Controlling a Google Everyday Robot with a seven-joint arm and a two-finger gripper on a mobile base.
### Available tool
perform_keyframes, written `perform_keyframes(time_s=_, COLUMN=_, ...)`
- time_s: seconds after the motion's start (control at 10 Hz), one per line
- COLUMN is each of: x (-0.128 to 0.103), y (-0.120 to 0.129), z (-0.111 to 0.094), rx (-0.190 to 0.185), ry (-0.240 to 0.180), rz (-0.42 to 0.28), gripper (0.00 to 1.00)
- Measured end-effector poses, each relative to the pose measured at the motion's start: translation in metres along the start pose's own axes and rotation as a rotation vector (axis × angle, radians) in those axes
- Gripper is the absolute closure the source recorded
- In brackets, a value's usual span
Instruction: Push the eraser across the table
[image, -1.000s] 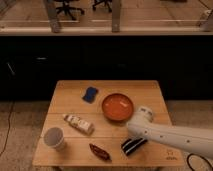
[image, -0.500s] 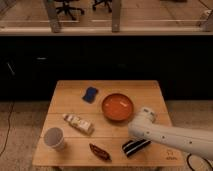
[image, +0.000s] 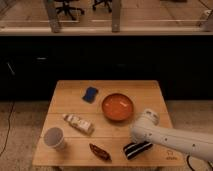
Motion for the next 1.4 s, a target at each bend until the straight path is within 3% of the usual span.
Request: perform_keyframes(time_s=1.4, x=0.000, y=0.015, z=-0.006, rx=0.038, ry=-0.025, rz=0.026, gripper=0.98)
